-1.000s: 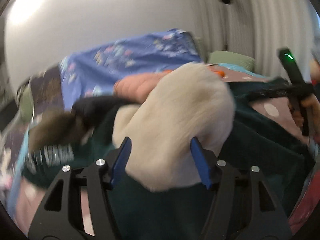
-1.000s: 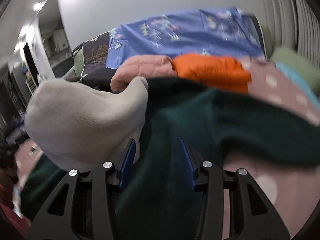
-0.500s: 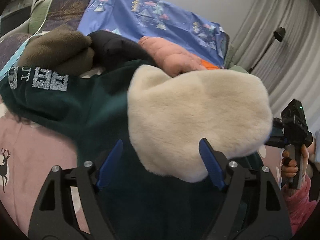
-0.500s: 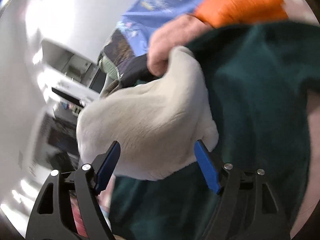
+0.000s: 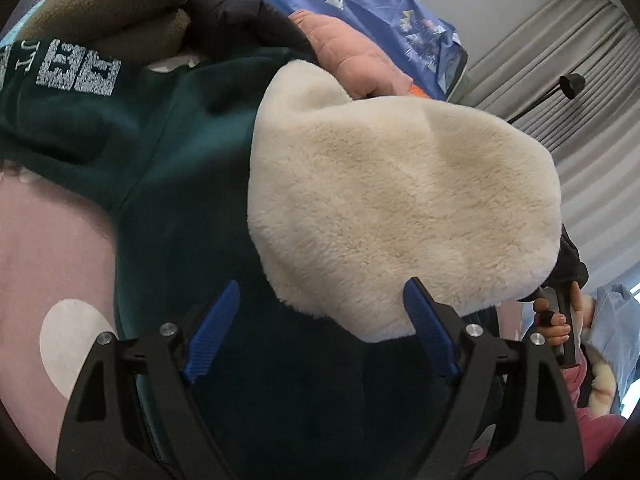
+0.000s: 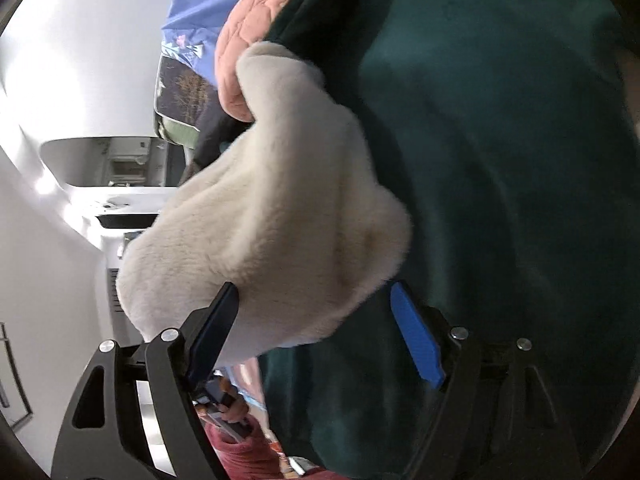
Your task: Fold large clothes
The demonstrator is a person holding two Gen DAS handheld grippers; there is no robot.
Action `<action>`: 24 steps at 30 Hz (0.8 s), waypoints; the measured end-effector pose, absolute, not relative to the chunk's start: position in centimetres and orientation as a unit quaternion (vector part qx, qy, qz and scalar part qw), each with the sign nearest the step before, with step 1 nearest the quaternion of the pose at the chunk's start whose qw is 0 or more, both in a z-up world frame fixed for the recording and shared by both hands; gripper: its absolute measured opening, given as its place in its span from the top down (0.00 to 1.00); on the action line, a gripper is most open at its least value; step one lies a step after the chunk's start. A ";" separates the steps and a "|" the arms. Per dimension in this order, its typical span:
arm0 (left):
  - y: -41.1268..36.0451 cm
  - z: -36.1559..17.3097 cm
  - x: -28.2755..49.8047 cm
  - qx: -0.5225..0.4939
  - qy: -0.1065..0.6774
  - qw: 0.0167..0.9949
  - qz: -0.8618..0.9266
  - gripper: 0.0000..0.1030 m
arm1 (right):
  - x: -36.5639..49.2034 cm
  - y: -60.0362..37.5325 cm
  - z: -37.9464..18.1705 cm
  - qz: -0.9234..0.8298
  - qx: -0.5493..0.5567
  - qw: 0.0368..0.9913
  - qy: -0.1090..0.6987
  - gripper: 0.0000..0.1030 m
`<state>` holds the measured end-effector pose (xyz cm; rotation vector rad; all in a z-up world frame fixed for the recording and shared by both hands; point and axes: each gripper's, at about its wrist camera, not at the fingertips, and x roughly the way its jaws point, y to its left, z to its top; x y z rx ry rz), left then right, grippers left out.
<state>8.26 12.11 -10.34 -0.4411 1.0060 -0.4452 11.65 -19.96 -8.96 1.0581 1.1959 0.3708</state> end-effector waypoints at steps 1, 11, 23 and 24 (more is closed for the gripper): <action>12.4 -10.2 8.2 -0.213 0.469 0.830 -0.214 0.17 | 11.6 -20.2 -8.8 0.169 0.481 0.680 0.527 0.24; 9.7 -10.7 6.1 -0.084 0.488 0.833 -0.245 0.55 | 10.6 -15.4 -7.3 0.175 0.221 0.774 0.567 0.45; 2.4 -11.4 17.3 0.035 0.433 0.882 -0.184 0.85 | 17.8 -11.5 -8.7 0.119 0.148 0.868 0.460 0.76; 2.2 -10.9 18.0 0.045 0.408 0.897 -0.167 0.85 | 18.1 -11.5 -8.1 0.112 0.125 0.886 0.433 0.76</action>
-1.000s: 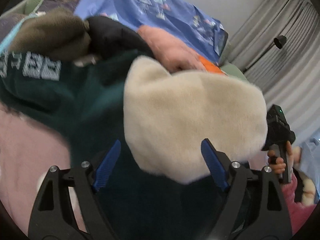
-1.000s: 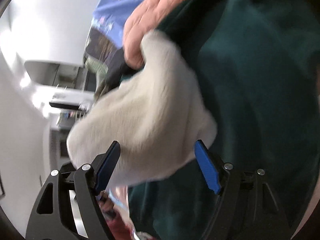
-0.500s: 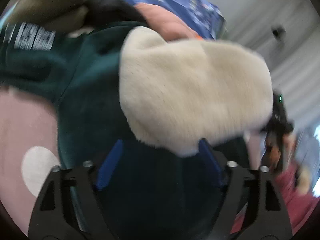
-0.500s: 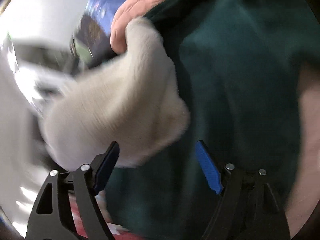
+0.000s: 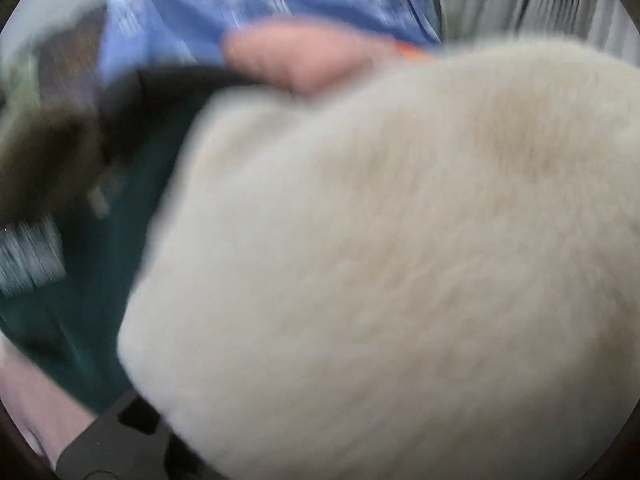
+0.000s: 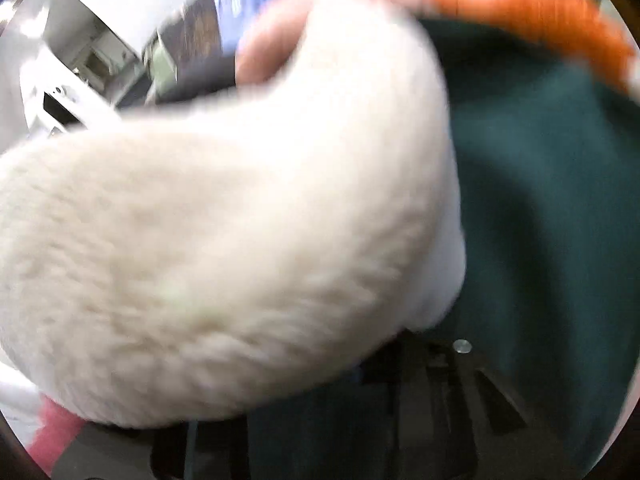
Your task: Fold large clothes
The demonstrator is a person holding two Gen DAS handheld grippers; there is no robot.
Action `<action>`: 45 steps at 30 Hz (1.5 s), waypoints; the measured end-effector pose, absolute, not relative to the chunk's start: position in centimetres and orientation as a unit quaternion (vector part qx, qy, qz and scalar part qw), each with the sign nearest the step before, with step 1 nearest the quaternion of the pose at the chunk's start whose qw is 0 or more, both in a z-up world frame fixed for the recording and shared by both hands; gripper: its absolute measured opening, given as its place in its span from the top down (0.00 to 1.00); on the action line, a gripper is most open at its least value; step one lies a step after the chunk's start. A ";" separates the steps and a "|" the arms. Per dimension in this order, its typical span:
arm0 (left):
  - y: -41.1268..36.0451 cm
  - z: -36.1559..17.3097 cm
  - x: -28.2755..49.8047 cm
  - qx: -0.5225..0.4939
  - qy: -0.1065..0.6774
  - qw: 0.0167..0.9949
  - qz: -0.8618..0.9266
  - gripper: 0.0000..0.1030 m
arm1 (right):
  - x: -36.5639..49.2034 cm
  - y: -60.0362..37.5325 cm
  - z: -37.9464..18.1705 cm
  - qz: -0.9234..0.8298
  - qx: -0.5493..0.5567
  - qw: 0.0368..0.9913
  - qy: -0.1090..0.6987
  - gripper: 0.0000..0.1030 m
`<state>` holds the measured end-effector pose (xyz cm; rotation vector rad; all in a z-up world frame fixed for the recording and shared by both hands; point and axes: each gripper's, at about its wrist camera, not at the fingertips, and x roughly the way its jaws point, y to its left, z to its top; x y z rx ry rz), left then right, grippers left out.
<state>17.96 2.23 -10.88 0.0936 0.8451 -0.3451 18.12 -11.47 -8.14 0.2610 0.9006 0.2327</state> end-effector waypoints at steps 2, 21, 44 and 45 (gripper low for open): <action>1.9 -10.4 19.2 0.060 0.366 0.918 -0.141 0.86 | 18.8 -11.9 -8.0 0.105 0.110 0.896 0.416 0.76; 6.1 -14.3 13.3 0.171 0.438 0.874 -0.124 0.59 | 13.3 -17.5 -6.5 0.129 0.225 0.869 0.421 0.29; 8.3 -7.0 19.4 -0.021 0.394 0.902 -0.176 0.17 | 22.0 -17.0 -2.9 0.128 0.087 0.896 0.417 0.28; 7.2 -7.1 20.4 -0.021 0.400 0.899 -0.177 0.16 | 23.8 -16.3 -3.3 0.131 0.088 0.888 0.432 0.28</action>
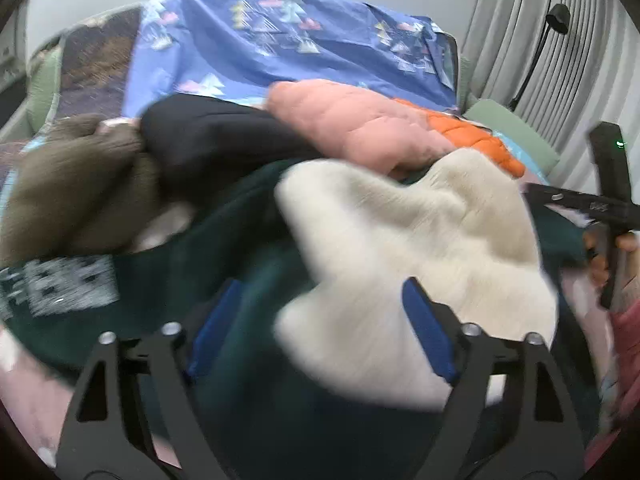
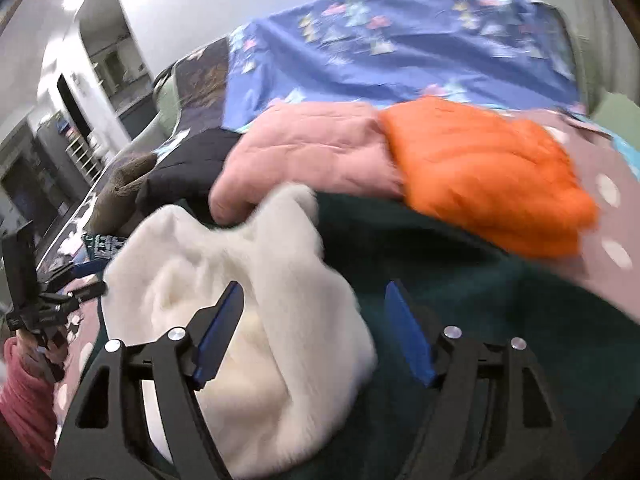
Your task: Fold large clothes
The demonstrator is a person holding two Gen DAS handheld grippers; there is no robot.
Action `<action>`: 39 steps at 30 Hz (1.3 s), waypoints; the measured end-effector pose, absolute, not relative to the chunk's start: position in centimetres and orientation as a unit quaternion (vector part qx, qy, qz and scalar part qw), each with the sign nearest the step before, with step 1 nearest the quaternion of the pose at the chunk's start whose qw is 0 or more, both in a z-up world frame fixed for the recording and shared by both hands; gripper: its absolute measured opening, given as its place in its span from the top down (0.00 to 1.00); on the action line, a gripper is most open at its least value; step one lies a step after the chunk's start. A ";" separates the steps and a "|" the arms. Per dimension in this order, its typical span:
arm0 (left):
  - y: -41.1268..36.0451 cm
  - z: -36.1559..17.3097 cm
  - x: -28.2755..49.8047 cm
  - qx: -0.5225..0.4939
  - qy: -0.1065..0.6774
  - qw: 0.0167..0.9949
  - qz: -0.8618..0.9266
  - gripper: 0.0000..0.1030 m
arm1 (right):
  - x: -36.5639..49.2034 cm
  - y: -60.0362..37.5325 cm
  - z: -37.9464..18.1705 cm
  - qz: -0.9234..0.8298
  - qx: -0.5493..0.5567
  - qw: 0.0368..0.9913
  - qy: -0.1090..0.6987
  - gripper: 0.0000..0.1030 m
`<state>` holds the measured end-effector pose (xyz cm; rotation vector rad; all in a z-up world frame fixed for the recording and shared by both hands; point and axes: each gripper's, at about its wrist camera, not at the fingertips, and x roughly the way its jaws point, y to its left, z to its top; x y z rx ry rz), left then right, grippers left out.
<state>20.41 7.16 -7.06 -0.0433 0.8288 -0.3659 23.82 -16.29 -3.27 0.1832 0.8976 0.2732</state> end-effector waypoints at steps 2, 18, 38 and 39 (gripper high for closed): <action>4.7 -8.3 24.0 -0.006 0.431 0.890 -0.149 0.17 | 26.7 -15.3 -4.3 0.135 0.090 0.873 0.460 0.29; 1.0 -11.4 29.4 0.119 0.355 0.922 -0.095 0.76 | 27.8 -16.1 -6.8 0.078 0.078 0.928 0.356 0.59; 1.7 -14.4 20.0 0.114 0.387 0.910 -0.094 0.64 | 19.7 -16.7 -11.8 0.035 0.076 0.901 0.425 0.46; 1.9 -14.0 20.0 0.104 0.390 0.910 -0.094 0.64 | 19.4 -16.5 -11.8 0.034 0.070 0.902 0.425 0.46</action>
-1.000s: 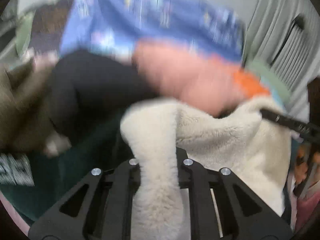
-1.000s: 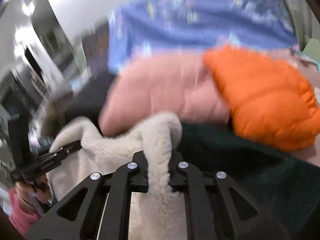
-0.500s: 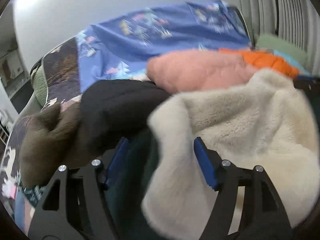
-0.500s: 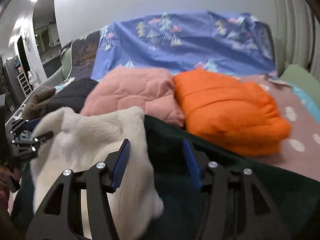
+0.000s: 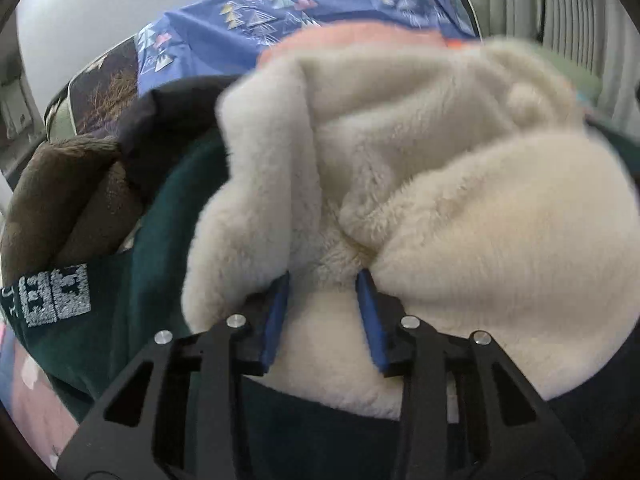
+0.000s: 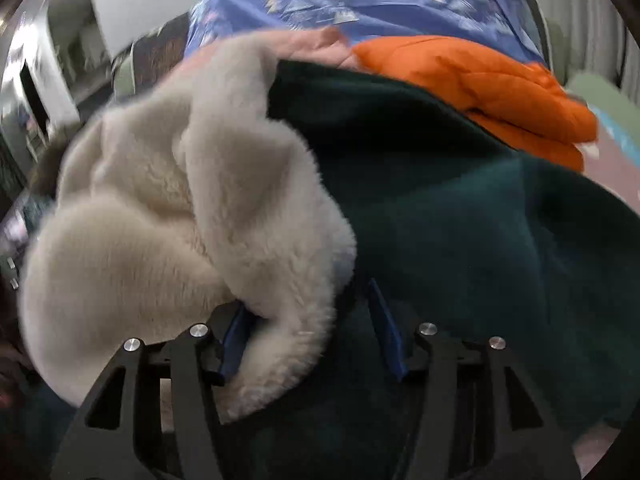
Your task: Fold large clothes
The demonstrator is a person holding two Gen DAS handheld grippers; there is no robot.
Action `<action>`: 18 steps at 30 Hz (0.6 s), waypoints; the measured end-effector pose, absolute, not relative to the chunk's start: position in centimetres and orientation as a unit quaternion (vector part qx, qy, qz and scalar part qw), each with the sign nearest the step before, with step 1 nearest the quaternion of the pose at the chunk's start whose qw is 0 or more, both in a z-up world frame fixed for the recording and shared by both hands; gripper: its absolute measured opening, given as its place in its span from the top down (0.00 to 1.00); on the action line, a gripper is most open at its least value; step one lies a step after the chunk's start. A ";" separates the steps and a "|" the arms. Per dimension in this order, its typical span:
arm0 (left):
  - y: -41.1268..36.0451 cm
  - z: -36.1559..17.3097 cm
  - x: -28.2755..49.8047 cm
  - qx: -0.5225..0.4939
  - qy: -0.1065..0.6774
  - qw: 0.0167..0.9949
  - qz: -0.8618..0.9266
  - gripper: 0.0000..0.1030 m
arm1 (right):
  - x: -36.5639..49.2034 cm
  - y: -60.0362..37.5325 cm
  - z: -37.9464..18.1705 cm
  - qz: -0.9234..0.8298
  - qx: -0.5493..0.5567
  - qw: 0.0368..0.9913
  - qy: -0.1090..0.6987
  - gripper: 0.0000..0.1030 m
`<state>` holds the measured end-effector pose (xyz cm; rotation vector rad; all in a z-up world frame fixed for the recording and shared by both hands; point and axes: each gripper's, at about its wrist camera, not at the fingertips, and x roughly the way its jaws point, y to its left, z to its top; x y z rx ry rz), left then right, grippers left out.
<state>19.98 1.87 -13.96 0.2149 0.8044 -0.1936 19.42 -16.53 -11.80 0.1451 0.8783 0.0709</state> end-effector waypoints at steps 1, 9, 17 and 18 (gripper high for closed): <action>2.2 -13.5 19.8 0.095 0.397 0.908 -0.095 0.64 | 19.2 -16.3 -11.8 0.034 0.059 0.904 0.422 0.46; 6.6 -9.1 15.2 0.032 0.364 0.927 -0.081 0.45 | 15.1 -13.6 -3.8 0.033 0.031 0.941 0.335 0.55; 17.7 -10.2 13.2 -0.108 0.383 0.916 0.049 0.25 | 18.4 -11.6 -8.5 0.008 -0.016 0.925 0.380 0.71; 20.3 -10.7 12.6 -0.135 0.384 0.910 0.083 0.21 | 19.0 -12.2 -10.9 -0.004 -0.022 0.920 0.392 0.71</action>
